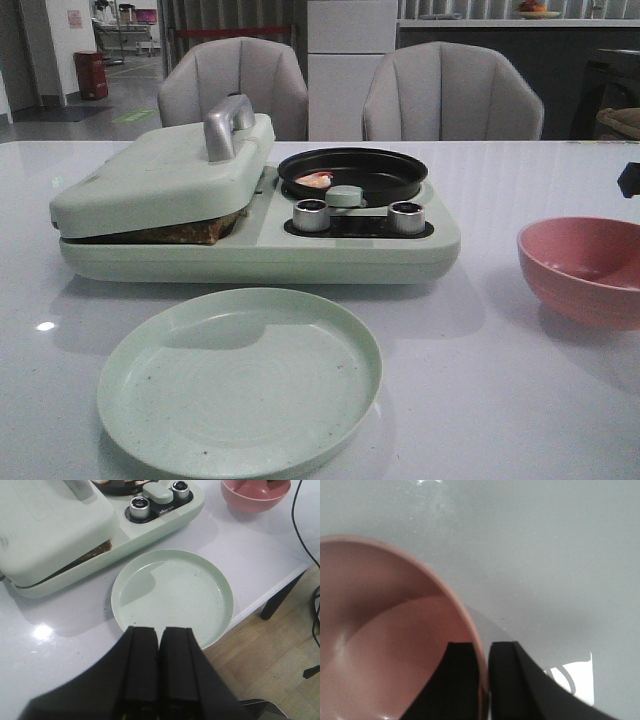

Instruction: Make breakfast with bread and shrimp

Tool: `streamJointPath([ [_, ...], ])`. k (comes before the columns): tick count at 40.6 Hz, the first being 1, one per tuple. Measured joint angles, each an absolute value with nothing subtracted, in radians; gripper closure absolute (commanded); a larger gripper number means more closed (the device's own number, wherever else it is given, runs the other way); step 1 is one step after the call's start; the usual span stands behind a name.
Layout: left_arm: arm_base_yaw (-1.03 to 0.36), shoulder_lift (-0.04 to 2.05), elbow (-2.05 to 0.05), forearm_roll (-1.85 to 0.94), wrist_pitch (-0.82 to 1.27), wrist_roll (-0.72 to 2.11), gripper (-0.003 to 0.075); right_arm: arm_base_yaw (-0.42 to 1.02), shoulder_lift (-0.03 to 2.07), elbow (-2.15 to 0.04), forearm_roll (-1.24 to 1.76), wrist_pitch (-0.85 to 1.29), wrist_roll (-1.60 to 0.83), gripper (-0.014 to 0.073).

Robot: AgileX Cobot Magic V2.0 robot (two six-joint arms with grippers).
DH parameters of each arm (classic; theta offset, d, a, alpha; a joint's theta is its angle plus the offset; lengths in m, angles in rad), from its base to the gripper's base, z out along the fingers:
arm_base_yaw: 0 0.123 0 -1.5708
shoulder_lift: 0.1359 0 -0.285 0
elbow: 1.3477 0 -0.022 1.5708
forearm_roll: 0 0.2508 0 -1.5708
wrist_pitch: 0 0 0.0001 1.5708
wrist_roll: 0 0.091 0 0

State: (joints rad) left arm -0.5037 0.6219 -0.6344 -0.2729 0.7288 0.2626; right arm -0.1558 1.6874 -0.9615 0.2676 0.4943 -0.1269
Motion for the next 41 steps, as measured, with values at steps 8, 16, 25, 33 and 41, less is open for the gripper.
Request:
streamJointPath([
  [8,-0.504,0.622,-0.634,-0.273,0.729,0.263,0.0619,-0.154,1.603,-0.961,0.255,0.502,-0.129,0.019],
  [16,-0.504,0.622,-0.634,-0.273,0.729,0.263,0.0619,-0.061,1.391,-0.961,0.2,0.583,-0.133,0.019],
  [25,-0.504,0.622,-0.634,-0.273,0.729,0.263,0.0619,0.158,1.169,-0.959,0.132,0.716,-0.126,0.019],
  [33,-0.504,0.622,-0.634,-0.273,0.729,0.263,0.0619,0.235,1.01,-0.91,0.073,0.83,-0.032,0.019],
  [41,-0.504,0.622,-0.634,-0.279,0.729,0.263,0.0619,0.235,0.801,-0.791,0.048,0.862,0.008,0.019],
])
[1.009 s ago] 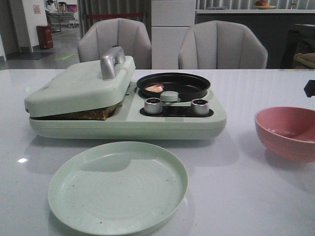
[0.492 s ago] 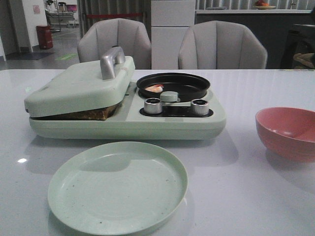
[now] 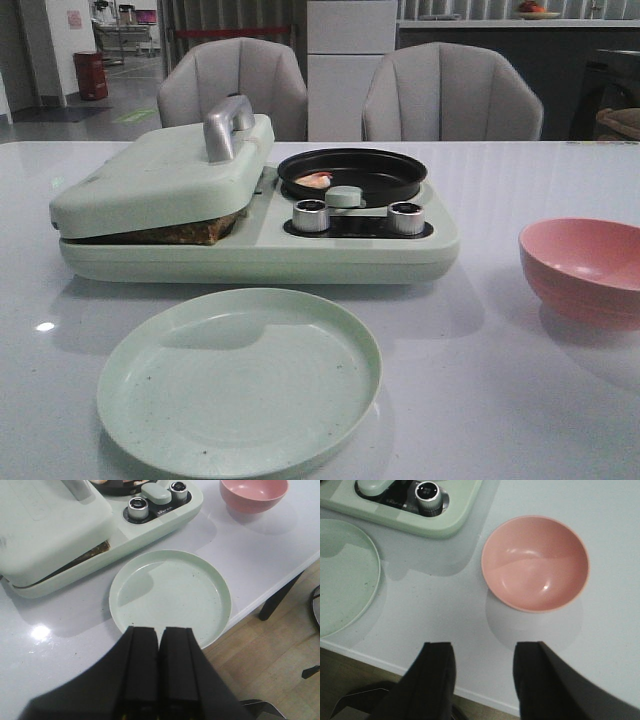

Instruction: Make breakfast with bread and shrimp

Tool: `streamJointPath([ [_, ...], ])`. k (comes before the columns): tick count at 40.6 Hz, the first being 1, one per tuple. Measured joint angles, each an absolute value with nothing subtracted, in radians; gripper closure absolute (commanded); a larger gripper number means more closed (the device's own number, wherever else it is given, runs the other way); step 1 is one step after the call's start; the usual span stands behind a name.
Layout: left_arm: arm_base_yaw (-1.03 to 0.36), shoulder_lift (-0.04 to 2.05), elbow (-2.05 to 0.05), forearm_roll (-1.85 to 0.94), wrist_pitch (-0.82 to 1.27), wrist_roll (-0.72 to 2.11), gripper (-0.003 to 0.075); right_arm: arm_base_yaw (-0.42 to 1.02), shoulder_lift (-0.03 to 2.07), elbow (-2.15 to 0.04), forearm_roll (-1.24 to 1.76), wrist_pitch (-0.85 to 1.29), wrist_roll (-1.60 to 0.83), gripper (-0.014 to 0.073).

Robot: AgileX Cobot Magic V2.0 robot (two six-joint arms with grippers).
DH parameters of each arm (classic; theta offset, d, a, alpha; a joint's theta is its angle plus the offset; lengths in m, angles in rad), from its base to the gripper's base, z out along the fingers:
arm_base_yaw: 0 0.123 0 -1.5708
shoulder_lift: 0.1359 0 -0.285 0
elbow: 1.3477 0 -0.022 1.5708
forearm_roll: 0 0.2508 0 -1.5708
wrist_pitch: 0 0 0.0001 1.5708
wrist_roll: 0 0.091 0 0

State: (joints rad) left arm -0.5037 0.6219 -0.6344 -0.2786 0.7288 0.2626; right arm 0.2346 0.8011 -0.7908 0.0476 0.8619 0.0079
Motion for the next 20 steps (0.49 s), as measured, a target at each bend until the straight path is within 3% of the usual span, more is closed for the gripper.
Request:
streamJointPath([
  [16,-0.504,0.622,-0.634,-0.297,0.729,0.263,0.0619,0.235,0.4,-0.603,0.011,0.979,0.012,0.0192],
  [20,-0.504,0.622,-0.634,-0.297,0.729,0.263,0.0619,0.235,0.346,-0.58,0.01,0.986,0.012,0.025],
])
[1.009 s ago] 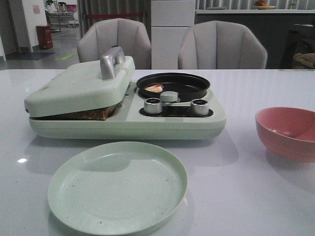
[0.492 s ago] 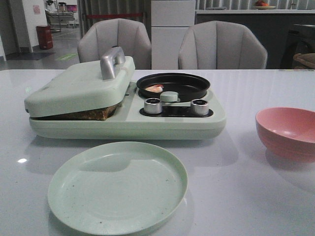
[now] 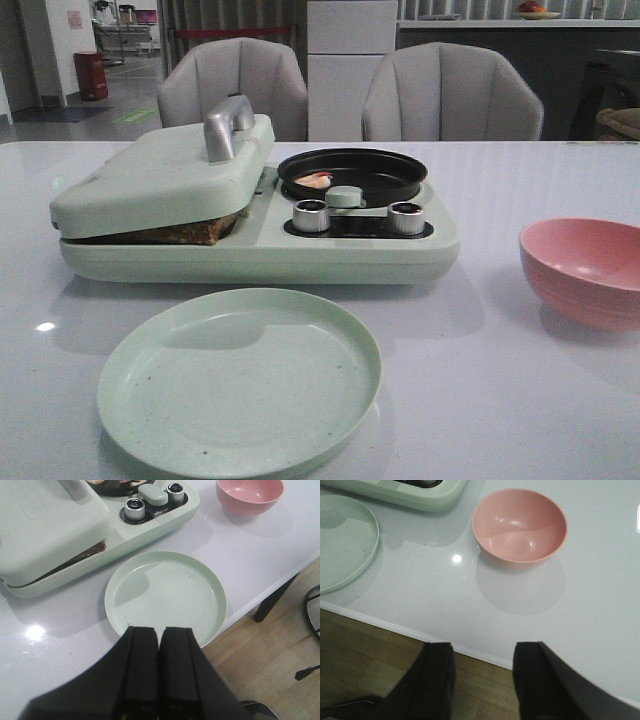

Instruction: Make breakfast with bread and shrimp

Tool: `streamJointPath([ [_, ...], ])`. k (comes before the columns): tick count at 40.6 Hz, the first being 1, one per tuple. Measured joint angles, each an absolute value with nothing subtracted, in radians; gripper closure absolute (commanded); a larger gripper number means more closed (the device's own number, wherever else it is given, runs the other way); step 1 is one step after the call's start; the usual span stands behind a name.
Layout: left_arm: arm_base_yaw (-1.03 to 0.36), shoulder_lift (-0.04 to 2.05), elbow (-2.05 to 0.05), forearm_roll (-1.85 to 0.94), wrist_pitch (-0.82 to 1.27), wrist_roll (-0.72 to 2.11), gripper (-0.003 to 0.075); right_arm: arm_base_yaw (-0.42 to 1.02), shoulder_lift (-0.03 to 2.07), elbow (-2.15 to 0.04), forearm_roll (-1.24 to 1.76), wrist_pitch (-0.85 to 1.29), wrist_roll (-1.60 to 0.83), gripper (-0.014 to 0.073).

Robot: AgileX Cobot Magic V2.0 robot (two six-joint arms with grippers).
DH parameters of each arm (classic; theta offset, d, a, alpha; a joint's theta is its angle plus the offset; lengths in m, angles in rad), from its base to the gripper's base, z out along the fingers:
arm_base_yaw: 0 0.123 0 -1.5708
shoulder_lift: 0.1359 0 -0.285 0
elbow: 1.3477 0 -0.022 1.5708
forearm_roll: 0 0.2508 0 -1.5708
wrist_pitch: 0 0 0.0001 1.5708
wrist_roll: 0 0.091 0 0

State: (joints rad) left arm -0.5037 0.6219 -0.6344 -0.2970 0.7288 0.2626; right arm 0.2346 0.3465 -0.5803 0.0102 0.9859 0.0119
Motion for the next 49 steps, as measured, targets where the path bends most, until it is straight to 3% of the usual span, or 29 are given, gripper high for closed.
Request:
streamJointPath([
  [7,-0.504,0.622,-0.634,-0.297,0.729,0.263,0.0619,0.235,0.316,-0.569,0.01,0.997,0.012,0.0463],
  [13,-0.504,0.622,-0.634,-0.297,0.729,0.263,0.0619,0.235,0.316,-0.567,0.009,0.997,0.012,0.0588],
  [49,-0.514,0.605,-0.632,-0.297,0.727,0.263,0.0619,0.235,0.316,-0.567,0.009,0.997,0.014,0.0585],
])
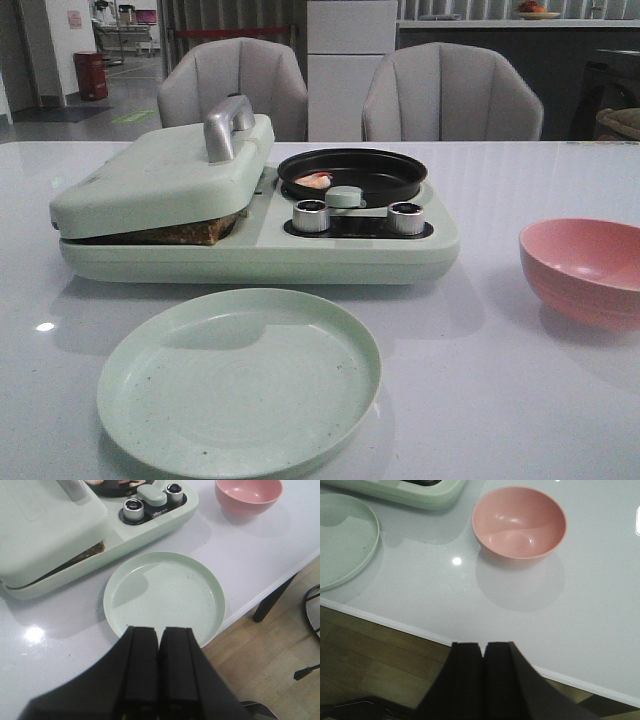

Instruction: Make breakfast with bread and shrimp

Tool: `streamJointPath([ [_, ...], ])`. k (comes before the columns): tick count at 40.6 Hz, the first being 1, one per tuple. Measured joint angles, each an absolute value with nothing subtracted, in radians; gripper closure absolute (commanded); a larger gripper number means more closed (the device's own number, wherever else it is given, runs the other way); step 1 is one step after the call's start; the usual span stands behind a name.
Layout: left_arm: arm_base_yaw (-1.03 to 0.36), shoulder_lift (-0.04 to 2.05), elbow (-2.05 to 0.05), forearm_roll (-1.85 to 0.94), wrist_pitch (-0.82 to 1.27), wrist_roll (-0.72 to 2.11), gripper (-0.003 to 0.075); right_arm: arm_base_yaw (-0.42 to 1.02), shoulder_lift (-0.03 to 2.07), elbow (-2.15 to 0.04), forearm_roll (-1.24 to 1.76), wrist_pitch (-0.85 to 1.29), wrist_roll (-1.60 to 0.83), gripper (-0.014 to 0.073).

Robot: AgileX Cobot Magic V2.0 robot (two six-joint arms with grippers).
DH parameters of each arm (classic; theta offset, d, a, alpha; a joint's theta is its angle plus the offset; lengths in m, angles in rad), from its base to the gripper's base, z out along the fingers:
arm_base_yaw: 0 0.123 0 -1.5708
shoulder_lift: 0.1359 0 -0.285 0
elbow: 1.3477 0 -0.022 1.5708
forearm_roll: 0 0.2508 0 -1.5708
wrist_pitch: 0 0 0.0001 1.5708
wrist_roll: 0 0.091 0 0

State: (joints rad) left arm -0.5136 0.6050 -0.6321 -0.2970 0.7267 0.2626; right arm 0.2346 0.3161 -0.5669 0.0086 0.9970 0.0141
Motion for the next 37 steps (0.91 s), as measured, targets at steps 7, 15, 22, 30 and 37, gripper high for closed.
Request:
streamJointPath([
  [7,-0.447,0.469,-0.564,-0.215,0.675,0.283,0.0619,0.235,0.316,-0.567,0.009,0.997,0.014,0.0585],
  [15,-0.282,0.237,-0.406,-0.178,0.577,0.288,0.0619,0.235,0.316,-0.567,0.009,0.997,0.014,0.0585],
  [22,-0.186,0.091,-0.255,-0.159,0.469,0.248,0.0619,0.235,0.316,-0.567,0.009,0.997,0.014,0.0585],
  [30,-0.099,-0.002,-0.091,-0.129,0.32,0.151,0.0619,0.235,0.316,-0.567,0.009,0.997,0.014,0.0585],
  [37,-0.083,-0.004,-0.001,0.009,0.206,-0.032,0.0619,0.235,0.316,-0.567,0.009,0.999,0.014,0.0585],
])
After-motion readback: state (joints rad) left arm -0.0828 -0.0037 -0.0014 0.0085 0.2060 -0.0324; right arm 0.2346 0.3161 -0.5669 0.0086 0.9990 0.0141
